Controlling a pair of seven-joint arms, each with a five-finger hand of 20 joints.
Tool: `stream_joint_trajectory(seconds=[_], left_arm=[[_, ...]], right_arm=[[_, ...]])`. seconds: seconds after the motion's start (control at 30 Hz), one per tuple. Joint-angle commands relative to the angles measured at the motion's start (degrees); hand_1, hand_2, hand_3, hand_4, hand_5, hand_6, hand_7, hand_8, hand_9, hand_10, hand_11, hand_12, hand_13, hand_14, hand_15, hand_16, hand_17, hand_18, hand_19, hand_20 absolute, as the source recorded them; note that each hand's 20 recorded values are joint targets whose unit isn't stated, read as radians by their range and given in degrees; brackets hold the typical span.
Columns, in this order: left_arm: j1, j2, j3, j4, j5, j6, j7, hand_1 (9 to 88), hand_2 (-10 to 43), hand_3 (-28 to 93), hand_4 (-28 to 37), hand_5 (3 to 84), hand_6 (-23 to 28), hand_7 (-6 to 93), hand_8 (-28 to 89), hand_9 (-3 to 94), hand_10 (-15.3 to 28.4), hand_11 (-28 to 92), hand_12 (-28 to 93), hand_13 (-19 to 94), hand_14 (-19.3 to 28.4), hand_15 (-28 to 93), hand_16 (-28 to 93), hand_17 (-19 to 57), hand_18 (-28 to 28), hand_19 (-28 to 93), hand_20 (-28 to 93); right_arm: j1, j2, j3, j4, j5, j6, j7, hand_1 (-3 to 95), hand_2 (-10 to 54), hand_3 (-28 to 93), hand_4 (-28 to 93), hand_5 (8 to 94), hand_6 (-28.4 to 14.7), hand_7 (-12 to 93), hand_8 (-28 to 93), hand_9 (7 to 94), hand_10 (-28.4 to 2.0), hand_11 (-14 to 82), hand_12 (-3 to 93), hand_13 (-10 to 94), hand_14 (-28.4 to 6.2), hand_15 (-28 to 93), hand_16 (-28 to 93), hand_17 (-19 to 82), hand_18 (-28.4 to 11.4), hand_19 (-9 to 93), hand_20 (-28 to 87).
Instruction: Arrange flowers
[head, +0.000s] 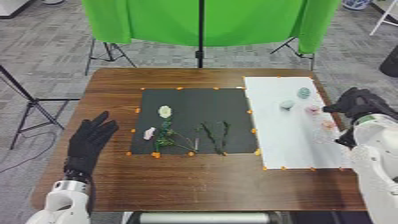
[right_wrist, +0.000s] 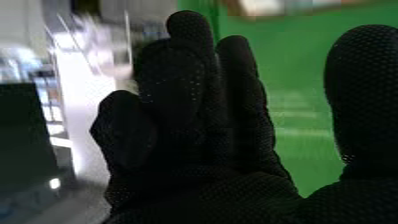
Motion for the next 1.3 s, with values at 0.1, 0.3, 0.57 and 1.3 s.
stream_joint_trajectory(seconds=[0.1,0.3,0.57,1.3], left_arm=[[-0.14,-0.26,0.58,0.36,0.35,-0.49,-1.29,18.2,-2.4,65,-26.7,42.7,6.0,3.8,-4,43.2,14.1,14,15,34,16.7,9,6,6.2,12.5,2,18],[0.74,-0.74,0.45,0.1,0.29,-0.43,-1.1,18.4,-2.5,65,-26.3,42.8,5.9,3.9,-4,43.1,14.2,14,15,34,16.7,9,6,6.2,12.5,2,18],[1.32,-1.17,0.23,-0.16,0.2,-0.21,-0.7,18.8,-2.6,65,-25.8,42.8,6.0,3.9,-4,43.1,14.2,14,15,34,16.7,9,6,6.2,12.5,2,18],[1.35,-0.77,-0.14,-0.33,0.19,0.08,-0.68,18.8,-2.4,65,-25.6,42.6,5.9,3.7,-4,43.0,14.0,13,15,34,16.8,9,6,6.2,12.5,2,18]], right_arm=[[-1.18,-2.76,-0.71,5.41,-3.21,0.25,-0.41,33.8,-9.5,60,-12,59.4,1.8,12,-8,69.8,-15.8,20.6,24.5,76,-9.3,62,33,53,-15.9,93,51],[-3.44,-3.36,-1.48,8.95,-6.34,9.4,-2.28,42.4,-9.5,60,-14,61.5,2.5,15,-8,73.1,-14.5,20.7,23.2,80,-6.9,61,33,55,-14.5,93,51],[-3.71,-2.29,-2.89,10.36,-6.75,20.13,-4.89,64.9,-9.5,48,-13,77.7,1.7,20,6,90.3,-9.0,10.9,37.2,89,-3.0,59,34,63,-11.5,93,53],[20.71,4.86,-33.11,-5.18,6.57,18.5,-23.62,61.8,-9.5,54,-16,80.0,2.4,20,8,91.5,-7.3,14.2,40.6,91,-1.0,59,36,65,-10.5,93,55]])
